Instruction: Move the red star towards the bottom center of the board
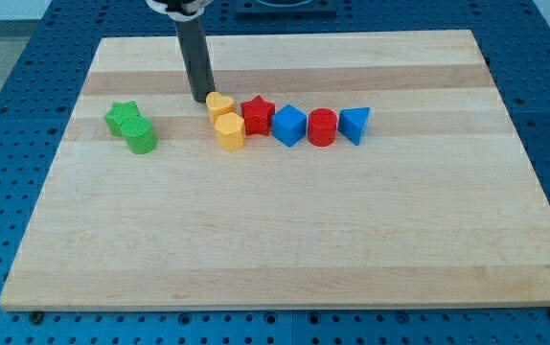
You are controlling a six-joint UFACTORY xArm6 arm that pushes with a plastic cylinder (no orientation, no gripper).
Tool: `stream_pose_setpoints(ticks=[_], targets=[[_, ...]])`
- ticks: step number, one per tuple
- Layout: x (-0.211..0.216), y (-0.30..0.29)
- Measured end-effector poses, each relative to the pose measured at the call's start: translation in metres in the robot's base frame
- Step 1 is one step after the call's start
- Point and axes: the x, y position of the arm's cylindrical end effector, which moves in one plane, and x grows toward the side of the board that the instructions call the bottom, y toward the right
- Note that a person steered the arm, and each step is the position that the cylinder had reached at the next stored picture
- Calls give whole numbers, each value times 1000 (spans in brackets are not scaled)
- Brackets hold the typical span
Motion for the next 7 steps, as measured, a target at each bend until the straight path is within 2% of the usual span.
stream_pose_setpoints(ticks=[1, 4, 5, 7], targets=[[12, 1], [12, 1], [-8, 5], [-9, 56]])
